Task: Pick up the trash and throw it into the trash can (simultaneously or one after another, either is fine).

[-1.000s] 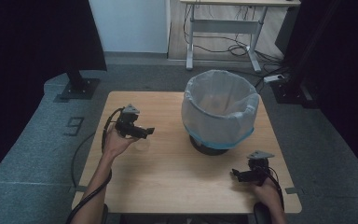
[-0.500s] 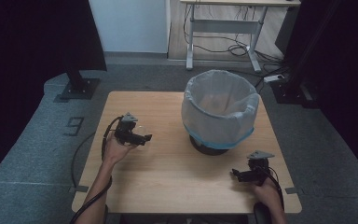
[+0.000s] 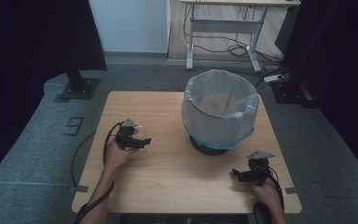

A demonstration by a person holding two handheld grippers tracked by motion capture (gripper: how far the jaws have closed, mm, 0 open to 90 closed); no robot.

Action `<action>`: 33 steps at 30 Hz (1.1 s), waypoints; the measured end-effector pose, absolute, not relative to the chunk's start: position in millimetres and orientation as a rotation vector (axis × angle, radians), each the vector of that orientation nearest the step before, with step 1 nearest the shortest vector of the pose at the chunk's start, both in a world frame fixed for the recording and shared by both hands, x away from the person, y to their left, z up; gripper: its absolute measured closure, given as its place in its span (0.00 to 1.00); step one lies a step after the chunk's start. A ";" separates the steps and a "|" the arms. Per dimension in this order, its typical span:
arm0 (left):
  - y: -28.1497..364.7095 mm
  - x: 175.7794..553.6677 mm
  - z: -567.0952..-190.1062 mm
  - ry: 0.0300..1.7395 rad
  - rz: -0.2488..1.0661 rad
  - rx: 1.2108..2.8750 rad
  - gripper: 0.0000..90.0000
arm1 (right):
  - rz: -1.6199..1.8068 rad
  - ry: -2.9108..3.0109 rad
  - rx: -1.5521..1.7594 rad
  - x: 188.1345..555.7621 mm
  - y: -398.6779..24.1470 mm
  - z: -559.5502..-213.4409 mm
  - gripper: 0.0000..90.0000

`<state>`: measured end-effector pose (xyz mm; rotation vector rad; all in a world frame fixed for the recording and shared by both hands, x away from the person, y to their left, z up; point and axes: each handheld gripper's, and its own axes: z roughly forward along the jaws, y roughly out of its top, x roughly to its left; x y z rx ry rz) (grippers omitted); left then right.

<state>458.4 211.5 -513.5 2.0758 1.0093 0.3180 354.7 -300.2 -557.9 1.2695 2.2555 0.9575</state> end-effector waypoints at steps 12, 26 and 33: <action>211.3 460.0 -530.3 1.045 0.311 2.103 0.20 | 0.960 2.256 1.271 354.7 -300.2 -557.9 0.00; 211.1 460.0 -540.6 1.059 0.341 2.137 0.31 | 0.960 2.256 1.271 354.7 -300.2 -557.9 0.00; 210.0 457.9 -536.1 1.028 0.353 2.128 0.37 | 0.959 2.256 1.271 354.7 -300.2 -557.9 0.00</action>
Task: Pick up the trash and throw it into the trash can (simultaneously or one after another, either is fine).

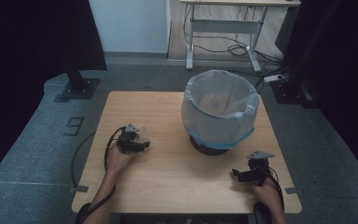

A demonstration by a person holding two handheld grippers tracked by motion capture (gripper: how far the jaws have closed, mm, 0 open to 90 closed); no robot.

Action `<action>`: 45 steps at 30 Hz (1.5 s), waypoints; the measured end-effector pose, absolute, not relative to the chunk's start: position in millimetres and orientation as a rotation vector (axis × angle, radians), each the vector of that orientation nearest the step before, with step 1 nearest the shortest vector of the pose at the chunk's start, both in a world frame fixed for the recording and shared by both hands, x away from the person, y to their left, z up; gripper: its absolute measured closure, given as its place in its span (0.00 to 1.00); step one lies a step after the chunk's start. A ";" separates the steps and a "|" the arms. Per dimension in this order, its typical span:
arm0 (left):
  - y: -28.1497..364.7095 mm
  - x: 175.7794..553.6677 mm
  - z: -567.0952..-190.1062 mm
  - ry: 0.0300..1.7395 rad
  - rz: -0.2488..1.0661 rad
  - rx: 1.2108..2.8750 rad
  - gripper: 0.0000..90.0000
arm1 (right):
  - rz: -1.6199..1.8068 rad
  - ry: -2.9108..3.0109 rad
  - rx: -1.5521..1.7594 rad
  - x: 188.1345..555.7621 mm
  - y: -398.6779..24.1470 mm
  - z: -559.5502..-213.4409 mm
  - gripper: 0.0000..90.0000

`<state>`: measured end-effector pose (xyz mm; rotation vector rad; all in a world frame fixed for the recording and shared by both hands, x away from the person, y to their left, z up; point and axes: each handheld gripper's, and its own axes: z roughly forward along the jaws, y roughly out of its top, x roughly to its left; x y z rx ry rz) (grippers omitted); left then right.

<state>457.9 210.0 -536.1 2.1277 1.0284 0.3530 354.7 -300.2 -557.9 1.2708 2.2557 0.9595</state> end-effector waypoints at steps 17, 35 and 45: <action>211.2 456.8 -511.2 1.003 0.365 2.102 0.37 | 0.957 2.256 1.272 354.6 -300.2 -557.8 0.00; 202.0 458.4 -477.4 0.959 0.385 2.111 0.37 | 0.958 2.255 1.271 354.6 -300.2 -557.9 0.00; 198.0 459.9 -460.8 0.942 0.389 2.116 0.37 | 0.957 2.256 1.271 354.6 -300.2 -557.8 0.00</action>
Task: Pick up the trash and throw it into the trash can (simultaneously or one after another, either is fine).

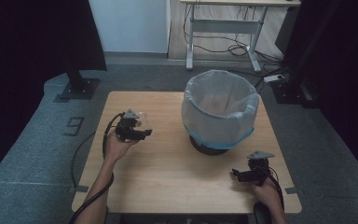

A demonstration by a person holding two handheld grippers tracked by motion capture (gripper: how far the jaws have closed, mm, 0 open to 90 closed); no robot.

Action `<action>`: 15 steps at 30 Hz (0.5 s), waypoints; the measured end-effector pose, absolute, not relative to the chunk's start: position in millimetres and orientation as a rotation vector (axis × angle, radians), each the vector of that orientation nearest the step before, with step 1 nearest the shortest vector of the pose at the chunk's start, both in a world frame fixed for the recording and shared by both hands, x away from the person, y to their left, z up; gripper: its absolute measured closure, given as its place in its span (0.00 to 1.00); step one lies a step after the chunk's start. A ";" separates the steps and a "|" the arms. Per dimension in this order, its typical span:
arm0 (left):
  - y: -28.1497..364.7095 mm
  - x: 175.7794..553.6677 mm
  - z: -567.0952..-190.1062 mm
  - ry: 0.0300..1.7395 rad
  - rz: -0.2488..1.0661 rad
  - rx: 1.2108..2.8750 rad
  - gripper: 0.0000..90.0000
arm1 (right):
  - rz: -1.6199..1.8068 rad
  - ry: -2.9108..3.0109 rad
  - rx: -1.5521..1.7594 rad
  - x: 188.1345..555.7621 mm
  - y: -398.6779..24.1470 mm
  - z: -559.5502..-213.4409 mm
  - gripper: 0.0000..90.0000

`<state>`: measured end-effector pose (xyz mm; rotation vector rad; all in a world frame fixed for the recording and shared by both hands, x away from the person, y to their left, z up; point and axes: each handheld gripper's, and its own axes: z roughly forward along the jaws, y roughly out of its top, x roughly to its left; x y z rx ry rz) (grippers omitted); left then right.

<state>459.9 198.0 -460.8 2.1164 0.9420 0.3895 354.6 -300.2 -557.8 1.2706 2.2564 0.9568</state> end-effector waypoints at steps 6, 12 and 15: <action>193.0 460.6 -448.3 0.922 0.395 2.133 0.38 | 0.956 2.256 1.271 354.6 -300.2 -557.8 0.00; 188.3 460.7 -438.0 0.908 0.399 2.133 0.38 | 0.956 2.256 1.271 354.6 -300.2 -557.8 0.00; 185.0 460.8 -429.8 0.896 0.404 2.137 0.38 | 0.956 2.256 1.270 354.6 -300.2 -557.8 0.00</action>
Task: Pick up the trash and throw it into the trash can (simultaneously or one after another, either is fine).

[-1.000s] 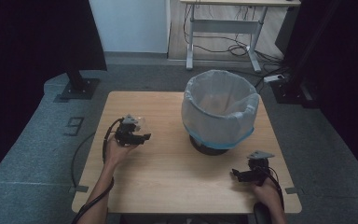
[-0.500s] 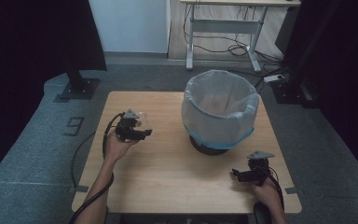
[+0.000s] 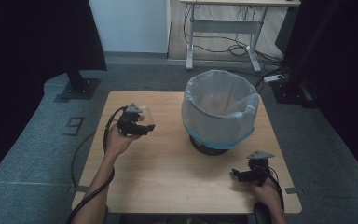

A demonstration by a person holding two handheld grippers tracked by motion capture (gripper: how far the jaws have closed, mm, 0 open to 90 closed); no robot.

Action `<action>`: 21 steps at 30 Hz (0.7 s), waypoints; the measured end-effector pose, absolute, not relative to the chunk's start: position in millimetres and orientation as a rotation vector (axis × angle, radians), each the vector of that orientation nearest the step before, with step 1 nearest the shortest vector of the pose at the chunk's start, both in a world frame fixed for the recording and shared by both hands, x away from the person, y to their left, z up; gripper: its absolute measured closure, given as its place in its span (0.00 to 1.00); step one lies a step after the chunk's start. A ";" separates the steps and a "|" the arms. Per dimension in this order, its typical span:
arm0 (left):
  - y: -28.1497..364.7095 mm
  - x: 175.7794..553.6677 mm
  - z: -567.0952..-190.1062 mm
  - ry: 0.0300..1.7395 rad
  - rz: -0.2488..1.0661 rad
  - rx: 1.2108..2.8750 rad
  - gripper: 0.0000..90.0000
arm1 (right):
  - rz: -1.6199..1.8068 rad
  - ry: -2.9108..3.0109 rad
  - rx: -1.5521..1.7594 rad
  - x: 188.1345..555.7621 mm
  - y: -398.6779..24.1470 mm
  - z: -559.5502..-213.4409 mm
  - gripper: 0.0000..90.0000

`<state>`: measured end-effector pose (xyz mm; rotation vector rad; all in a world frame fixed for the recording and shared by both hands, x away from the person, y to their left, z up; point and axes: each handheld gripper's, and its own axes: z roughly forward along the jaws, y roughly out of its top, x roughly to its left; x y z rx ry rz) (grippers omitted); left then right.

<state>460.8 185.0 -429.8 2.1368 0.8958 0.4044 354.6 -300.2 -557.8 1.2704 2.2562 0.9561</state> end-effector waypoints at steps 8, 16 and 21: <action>181.1 461.4 -413.7 0.878 0.416 2.147 0.38 | 0.957 2.256 1.270 354.6 -300.3 -557.8 0.00; 178.5 462.0 -399.3 0.863 0.420 2.156 0.38 | 0.956 2.256 1.270 354.6 -300.2 -557.8 0.00; 175.3 461.9 -389.5 0.852 0.418 2.157 0.38 | 0.957 2.257 1.271 354.6 -300.2 -557.8 0.00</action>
